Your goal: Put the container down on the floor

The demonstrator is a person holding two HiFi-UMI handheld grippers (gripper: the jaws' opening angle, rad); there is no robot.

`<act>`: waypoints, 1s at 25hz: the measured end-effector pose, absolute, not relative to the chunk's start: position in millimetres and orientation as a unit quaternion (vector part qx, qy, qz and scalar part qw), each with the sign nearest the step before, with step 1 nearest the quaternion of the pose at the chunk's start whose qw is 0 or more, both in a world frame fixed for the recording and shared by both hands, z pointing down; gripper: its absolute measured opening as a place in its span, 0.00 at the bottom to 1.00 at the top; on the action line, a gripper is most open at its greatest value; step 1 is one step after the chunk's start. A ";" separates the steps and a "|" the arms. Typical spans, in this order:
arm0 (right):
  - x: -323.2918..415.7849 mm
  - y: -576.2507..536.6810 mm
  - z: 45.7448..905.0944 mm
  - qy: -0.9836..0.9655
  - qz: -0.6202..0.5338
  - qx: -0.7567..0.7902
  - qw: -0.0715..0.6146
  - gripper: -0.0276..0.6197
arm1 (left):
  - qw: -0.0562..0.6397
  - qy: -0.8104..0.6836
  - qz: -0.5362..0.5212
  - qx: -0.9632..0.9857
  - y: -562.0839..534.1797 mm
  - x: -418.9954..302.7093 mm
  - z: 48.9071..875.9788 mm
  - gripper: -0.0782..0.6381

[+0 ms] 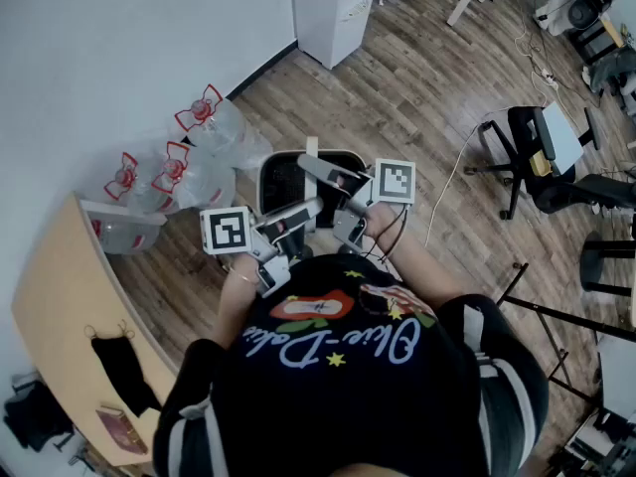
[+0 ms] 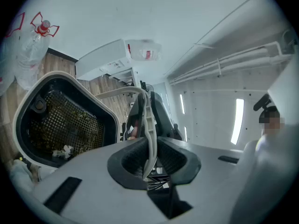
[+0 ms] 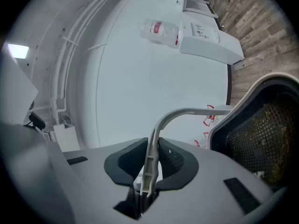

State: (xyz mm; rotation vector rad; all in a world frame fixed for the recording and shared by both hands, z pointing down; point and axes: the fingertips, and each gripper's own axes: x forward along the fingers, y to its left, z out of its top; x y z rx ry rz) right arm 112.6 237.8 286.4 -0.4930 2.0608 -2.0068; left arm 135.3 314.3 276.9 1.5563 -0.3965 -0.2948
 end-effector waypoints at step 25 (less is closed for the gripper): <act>113.2 236.7 290.4 0.694 -0.687 -0.177 0.119 0.13 | 0.696 -0.166 -0.122 0.688 314.0 134.2 280.9 0.19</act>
